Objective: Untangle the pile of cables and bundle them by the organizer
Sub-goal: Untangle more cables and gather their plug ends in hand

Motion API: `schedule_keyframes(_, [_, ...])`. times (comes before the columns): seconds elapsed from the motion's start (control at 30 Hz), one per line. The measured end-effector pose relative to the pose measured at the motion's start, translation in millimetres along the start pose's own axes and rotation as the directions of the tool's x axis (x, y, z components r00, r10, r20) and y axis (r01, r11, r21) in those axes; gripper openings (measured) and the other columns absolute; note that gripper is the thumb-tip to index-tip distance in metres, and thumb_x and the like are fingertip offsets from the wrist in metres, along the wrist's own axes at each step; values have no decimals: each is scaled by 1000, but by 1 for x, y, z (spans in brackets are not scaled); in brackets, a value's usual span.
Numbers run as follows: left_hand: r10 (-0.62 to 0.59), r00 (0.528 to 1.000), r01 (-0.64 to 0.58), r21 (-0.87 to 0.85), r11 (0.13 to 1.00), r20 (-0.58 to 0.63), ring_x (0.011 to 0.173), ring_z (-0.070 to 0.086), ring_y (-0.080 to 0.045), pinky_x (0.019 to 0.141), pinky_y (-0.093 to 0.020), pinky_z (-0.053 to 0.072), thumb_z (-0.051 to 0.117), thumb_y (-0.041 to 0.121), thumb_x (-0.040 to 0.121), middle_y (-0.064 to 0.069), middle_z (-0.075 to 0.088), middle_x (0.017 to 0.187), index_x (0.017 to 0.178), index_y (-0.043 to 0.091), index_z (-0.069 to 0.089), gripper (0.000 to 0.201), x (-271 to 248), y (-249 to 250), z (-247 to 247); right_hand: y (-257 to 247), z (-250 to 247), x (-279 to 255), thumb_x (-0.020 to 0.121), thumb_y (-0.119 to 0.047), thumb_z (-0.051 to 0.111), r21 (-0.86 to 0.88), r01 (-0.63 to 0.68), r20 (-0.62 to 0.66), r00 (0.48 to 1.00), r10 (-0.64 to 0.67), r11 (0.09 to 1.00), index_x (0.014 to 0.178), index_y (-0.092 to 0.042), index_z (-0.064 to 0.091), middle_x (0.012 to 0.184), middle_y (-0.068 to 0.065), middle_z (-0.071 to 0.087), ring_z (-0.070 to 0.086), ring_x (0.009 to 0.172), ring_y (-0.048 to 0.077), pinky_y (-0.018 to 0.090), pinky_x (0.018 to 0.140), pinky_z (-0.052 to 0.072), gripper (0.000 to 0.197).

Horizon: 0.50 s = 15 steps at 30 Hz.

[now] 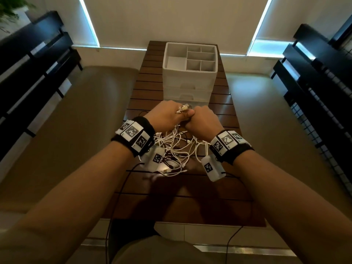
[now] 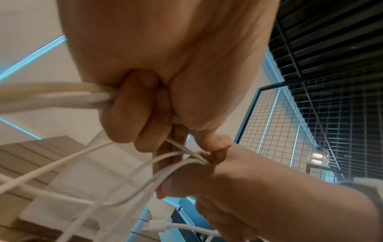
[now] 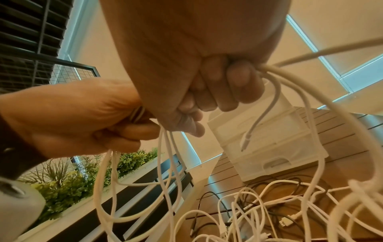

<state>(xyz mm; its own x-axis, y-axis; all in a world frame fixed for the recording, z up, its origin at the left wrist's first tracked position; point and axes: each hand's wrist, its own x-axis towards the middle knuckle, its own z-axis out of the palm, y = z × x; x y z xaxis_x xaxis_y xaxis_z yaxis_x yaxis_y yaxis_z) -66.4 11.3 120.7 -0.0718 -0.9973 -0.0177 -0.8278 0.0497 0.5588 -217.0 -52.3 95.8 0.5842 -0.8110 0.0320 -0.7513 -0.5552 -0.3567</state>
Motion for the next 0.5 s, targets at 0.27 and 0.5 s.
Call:
schedule_keyframes(0.27, [52,998,-54,-54,997,-38,70,61,-12,67,-32,47,60,45,104,1,68,78,85,19,67,34,-1,-11,4,12,-4,6,95,-43,57,-78,75,-9,997,-76,994,86,-18,71,72,-1,61,60,71,25,31,64,44,30])
schedule_keyframes(0.5, [57,995,-69,-159,985,-76,71,60,0,67,-14,47,59,39,105,5,68,82,86,26,70,25,-22,-26,-32,56,4,2,94,-40,55,-5,59,-68,996,-59,998,89,-17,77,65,-1,59,61,69,28,33,62,41,32])
